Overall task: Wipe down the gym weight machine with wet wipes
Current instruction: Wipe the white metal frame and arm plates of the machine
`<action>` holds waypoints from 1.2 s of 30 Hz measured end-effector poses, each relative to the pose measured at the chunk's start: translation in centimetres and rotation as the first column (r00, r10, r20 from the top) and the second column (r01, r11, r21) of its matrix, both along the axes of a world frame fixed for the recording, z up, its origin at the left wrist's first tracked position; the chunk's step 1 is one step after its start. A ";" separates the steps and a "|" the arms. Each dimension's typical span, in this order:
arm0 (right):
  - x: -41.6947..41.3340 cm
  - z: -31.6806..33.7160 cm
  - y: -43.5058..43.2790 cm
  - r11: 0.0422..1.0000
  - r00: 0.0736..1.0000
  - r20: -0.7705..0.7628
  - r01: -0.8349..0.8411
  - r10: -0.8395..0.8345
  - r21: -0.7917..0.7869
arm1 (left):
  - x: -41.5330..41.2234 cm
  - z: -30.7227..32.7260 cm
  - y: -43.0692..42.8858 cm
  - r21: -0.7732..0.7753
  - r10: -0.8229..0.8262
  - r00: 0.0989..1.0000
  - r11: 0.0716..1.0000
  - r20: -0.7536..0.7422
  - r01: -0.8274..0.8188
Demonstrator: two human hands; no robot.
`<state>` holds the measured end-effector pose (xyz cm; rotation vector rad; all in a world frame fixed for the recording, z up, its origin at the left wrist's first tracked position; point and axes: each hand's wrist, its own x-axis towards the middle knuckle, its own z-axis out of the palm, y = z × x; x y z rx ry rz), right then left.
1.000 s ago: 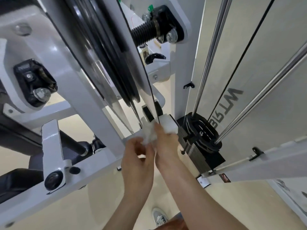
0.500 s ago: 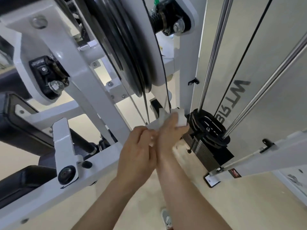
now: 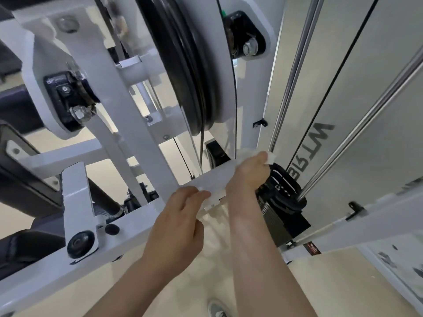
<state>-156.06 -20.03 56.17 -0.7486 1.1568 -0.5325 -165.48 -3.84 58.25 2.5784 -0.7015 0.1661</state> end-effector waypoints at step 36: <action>11.2 -1.7 -5.1 0.282 0.313 -0.131 -0.936 0.941 -0.213 | 3.4 -1.5 -12.9 0.187 0.190 0.982 0.964 0.010 -0.189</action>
